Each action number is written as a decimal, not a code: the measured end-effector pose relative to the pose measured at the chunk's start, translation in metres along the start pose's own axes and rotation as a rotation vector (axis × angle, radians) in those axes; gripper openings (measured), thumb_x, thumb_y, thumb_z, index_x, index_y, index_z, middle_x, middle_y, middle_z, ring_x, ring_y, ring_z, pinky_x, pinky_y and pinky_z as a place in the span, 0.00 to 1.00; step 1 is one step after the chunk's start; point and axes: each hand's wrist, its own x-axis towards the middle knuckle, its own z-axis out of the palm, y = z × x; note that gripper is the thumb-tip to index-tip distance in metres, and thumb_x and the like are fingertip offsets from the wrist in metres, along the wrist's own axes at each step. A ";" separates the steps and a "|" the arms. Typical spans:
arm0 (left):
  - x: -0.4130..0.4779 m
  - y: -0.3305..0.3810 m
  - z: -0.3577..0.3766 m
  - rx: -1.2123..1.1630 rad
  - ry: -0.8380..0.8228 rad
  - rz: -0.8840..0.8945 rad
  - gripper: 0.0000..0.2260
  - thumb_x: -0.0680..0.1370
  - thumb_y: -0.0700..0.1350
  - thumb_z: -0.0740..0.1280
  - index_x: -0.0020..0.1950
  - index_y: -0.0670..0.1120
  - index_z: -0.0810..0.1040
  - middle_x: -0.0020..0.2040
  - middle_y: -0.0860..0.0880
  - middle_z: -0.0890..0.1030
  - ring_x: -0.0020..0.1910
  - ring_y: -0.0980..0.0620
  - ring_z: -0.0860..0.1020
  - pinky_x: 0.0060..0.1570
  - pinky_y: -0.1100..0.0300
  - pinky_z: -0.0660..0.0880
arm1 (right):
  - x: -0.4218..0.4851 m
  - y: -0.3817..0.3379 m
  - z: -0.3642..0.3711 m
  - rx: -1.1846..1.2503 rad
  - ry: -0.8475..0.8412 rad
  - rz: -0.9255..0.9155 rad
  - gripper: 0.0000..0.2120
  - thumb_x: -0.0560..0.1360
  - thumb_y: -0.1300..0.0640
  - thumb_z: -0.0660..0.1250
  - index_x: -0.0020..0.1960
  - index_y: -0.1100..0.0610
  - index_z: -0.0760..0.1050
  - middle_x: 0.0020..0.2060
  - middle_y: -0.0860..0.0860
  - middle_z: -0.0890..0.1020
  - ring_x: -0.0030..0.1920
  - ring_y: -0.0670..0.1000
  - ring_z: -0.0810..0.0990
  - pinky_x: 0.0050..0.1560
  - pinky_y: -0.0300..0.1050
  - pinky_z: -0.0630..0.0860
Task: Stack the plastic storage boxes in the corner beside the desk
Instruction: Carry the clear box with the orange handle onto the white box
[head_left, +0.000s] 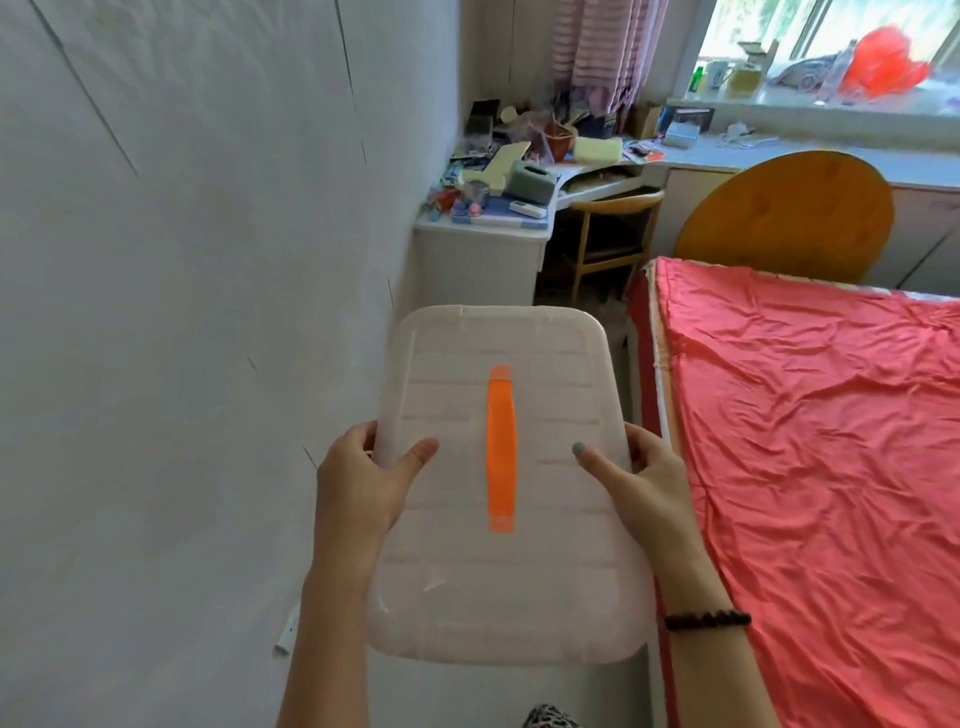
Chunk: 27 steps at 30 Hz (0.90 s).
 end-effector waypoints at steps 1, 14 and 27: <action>0.009 -0.002 0.002 0.002 -0.008 -0.007 0.25 0.66 0.60 0.75 0.56 0.46 0.78 0.42 0.58 0.77 0.43 0.54 0.77 0.37 0.68 0.67 | 0.008 0.001 0.005 -0.001 0.006 0.005 0.17 0.68 0.54 0.77 0.55 0.53 0.79 0.45 0.47 0.85 0.41 0.42 0.84 0.37 0.33 0.78; 0.165 0.014 0.082 0.009 -0.033 -0.056 0.16 0.66 0.59 0.74 0.46 0.53 0.75 0.40 0.59 0.78 0.40 0.60 0.76 0.35 0.70 0.67 | 0.188 0.007 0.049 -0.018 -0.028 0.037 0.16 0.69 0.53 0.77 0.55 0.49 0.77 0.45 0.44 0.83 0.41 0.41 0.83 0.32 0.28 0.76; 0.308 0.052 0.152 0.036 0.053 -0.100 0.18 0.67 0.57 0.75 0.50 0.51 0.76 0.40 0.60 0.77 0.39 0.61 0.75 0.36 0.68 0.67 | 0.369 -0.012 0.077 -0.013 -0.125 0.031 0.18 0.69 0.51 0.76 0.56 0.49 0.77 0.47 0.45 0.83 0.44 0.39 0.83 0.37 0.33 0.79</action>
